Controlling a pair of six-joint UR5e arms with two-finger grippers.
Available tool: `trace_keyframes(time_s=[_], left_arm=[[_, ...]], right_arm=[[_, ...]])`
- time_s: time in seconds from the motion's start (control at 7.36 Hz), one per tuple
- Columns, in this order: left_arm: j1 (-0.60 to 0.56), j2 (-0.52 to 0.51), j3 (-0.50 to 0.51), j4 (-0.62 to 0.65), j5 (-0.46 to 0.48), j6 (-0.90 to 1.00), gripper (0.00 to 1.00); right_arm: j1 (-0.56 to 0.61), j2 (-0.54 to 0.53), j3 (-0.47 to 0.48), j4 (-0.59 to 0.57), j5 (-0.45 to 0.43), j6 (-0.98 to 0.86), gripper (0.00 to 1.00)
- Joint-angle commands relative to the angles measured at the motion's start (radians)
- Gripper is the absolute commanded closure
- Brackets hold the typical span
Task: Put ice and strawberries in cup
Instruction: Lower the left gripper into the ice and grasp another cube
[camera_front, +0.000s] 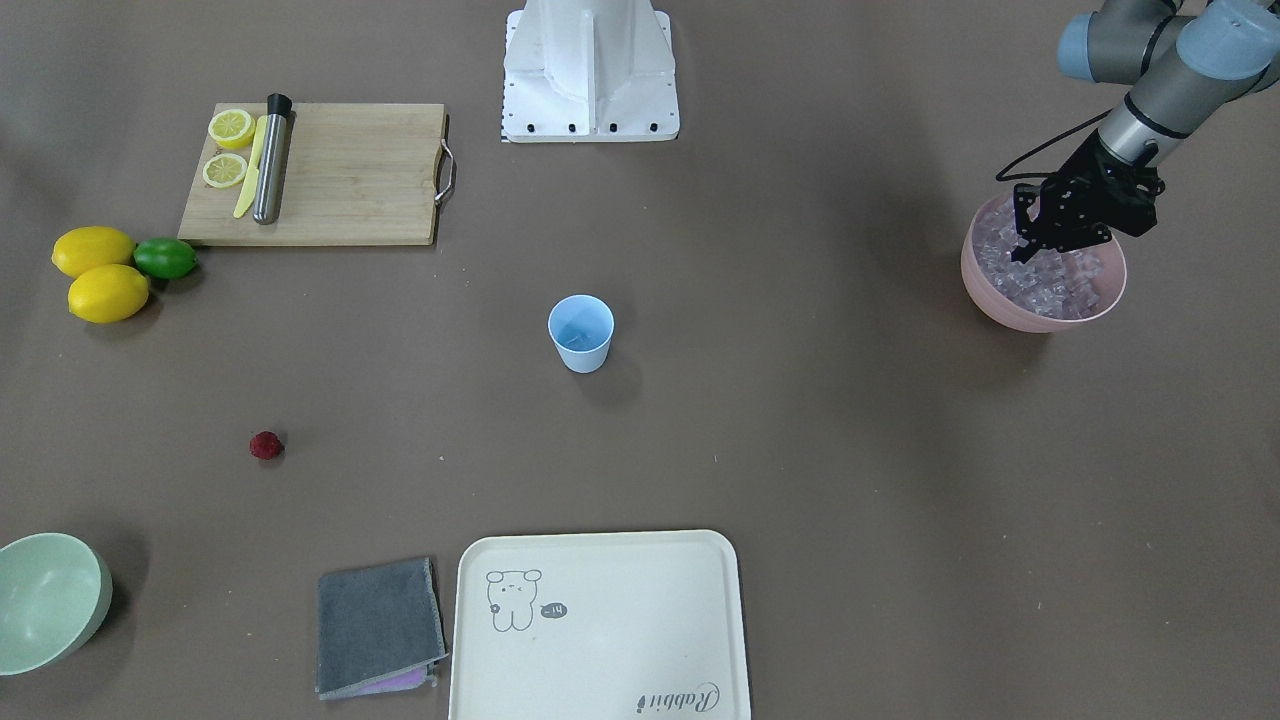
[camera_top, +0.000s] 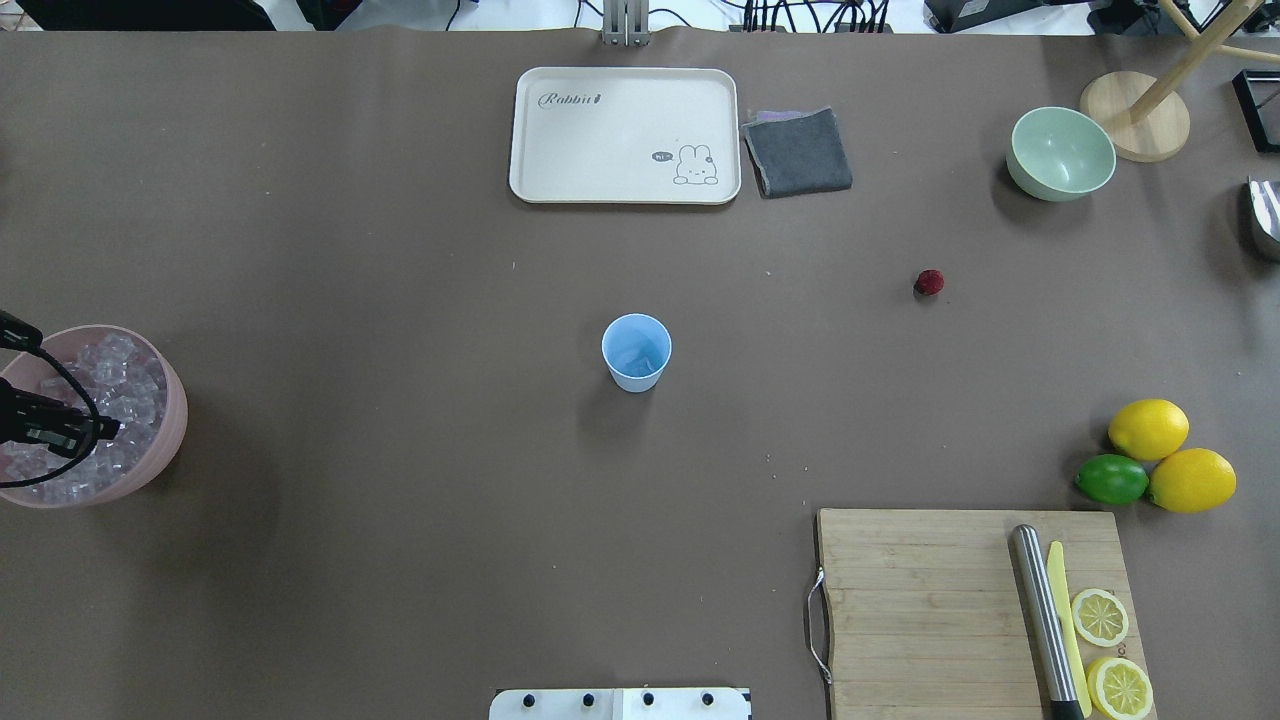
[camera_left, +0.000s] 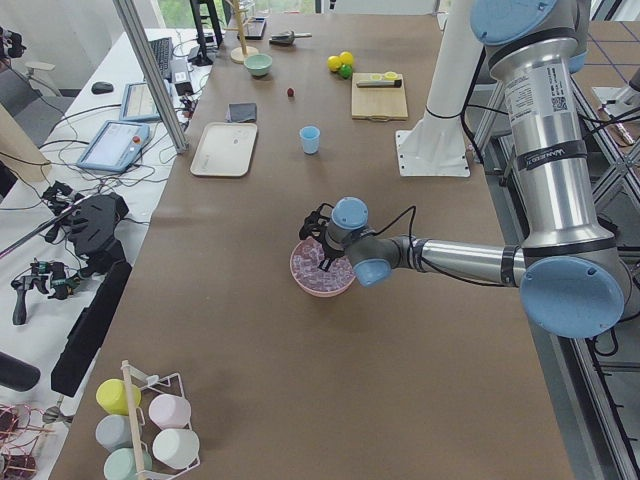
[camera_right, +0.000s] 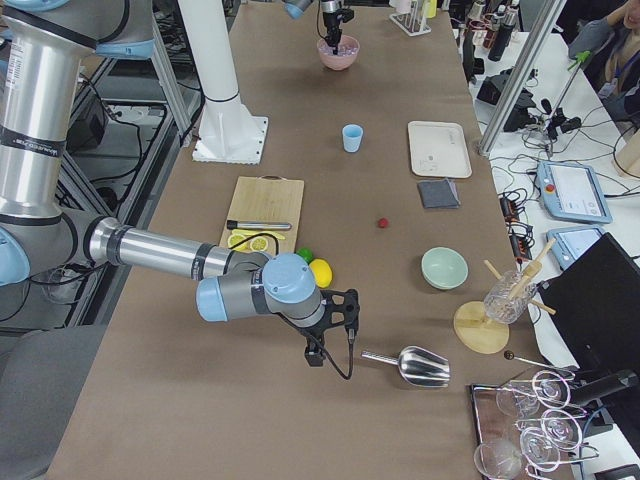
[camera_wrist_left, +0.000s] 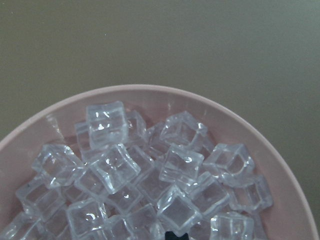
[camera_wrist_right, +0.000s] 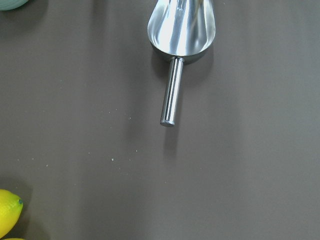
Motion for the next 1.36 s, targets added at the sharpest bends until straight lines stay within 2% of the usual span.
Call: trace_keyframes(time_s=[0.0, 0.14, 0.41, 0.54, 0.68, 0.82, 0.95, 1.22], left_arm=[[-0.006, -0.003, -0.003, 0.000, -0.031, 0.002, 1.00], [-0.021, -0.009, -0.003, 0.000, -0.075, 0.005, 1.00], [-0.041, -0.029, -0.001, 0.003, -0.102, 0.005, 1.00], [-0.050, -0.038, -0.001, 0.005, -0.102, 0.006, 0.42], [-0.061, -0.039, -0.001, 0.005, -0.102, 0.009, 0.31], [-0.063, -0.039, 0.003, 0.006, -0.093, 0.012, 0.24], [-0.063, -0.038, 0.005, 0.006, -0.088, 0.012, 0.21], [-0.061, -0.036, 0.019, 0.005, -0.084, 0.014, 0.23]], right_arm=[[0.001, 0.000, 0.000, 0.000, 0.001, 0.002, 0.00], [0.001, 0.000, 0.000, 0.000, 0.001, 0.003, 0.00], [-0.001, 0.000, 0.000, 0.000, 0.001, 0.005, 0.00], [-0.001, 0.000, 0.000, 0.000, 0.001, 0.008, 0.00], [-0.001, 0.000, 0.001, -0.002, 0.001, 0.008, 0.00], [-0.001, 0.000, 0.000, -0.002, 0.001, 0.008, 0.00], [-0.001, 0.000, 0.000, 0.000, 0.001, 0.008, 0.00], [-0.001, 0.000, 0.000, 0.000, 0.001, 0.005, 0.00]])
